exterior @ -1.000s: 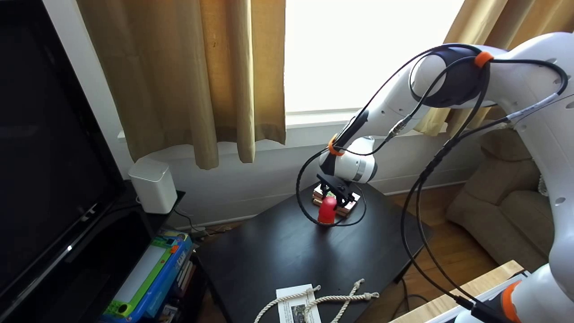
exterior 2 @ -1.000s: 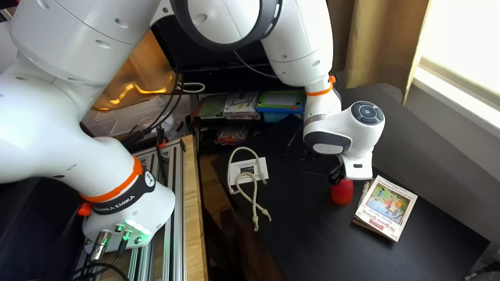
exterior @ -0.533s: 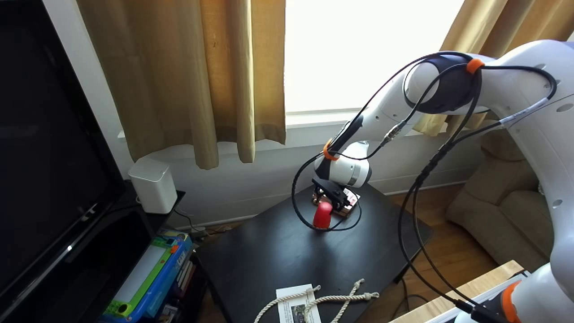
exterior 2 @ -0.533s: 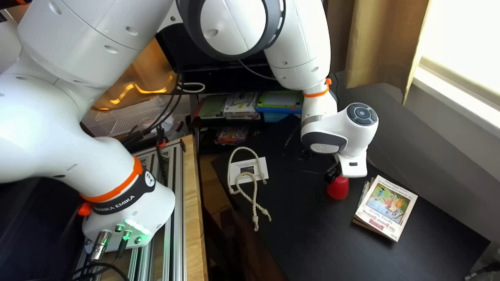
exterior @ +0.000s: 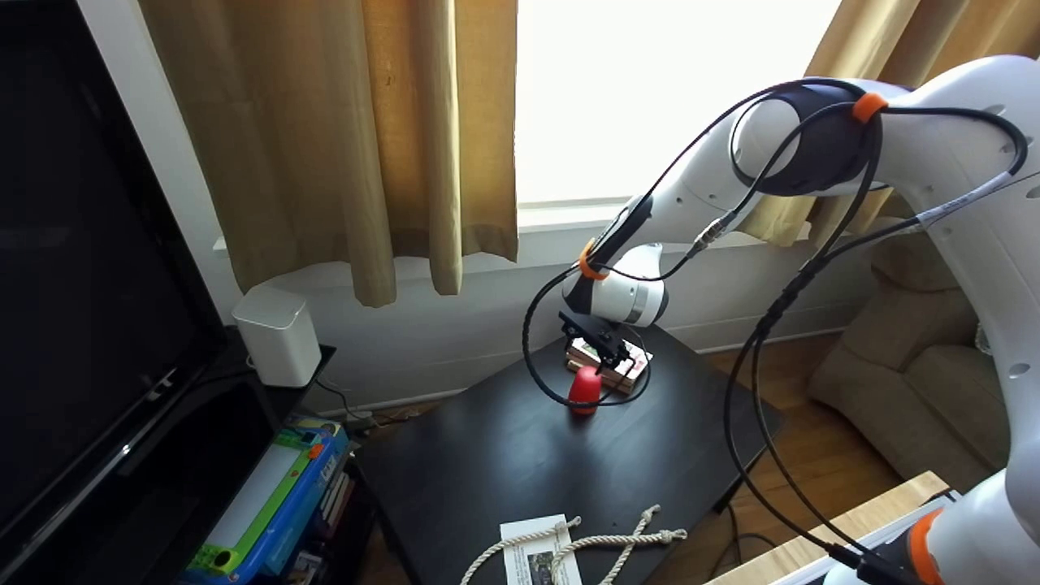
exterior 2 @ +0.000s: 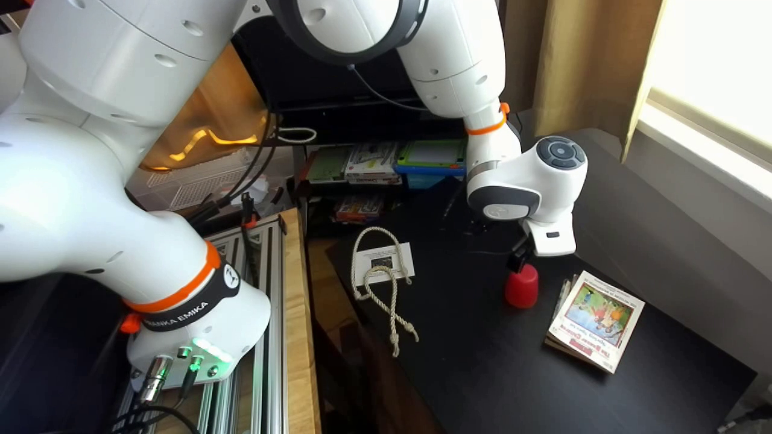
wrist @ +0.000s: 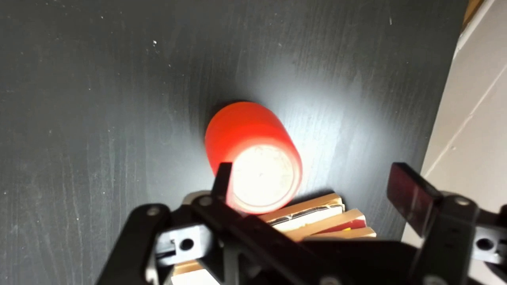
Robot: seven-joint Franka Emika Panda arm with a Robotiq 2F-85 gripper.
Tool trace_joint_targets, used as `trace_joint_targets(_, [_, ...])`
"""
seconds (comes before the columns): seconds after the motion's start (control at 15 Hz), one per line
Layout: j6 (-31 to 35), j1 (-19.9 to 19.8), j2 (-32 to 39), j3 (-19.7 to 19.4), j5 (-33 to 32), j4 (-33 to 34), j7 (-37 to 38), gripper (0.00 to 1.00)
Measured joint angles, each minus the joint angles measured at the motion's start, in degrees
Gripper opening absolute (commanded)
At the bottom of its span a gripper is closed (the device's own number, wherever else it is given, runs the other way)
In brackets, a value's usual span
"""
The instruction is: Pick up the pink cup and put it on the orange cup, pick up both stacked cups and place them the right way up on the table
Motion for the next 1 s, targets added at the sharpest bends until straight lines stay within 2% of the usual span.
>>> trace_joint_targets(0.2, [0.0, 0.8, -1.7, -1.0, 0.0, -0.7, 0.0, 1.0])
trace_joint_targets(0.53, [-0.2, -0.3, -1.0, -2.1, 0.0, -0.2, -1.7, 1.0])
trace_joint_targets(1.0, [-3.7, -7.3, 3.4, 1.2, 0.0, 4.0, -12.1, 1.0])
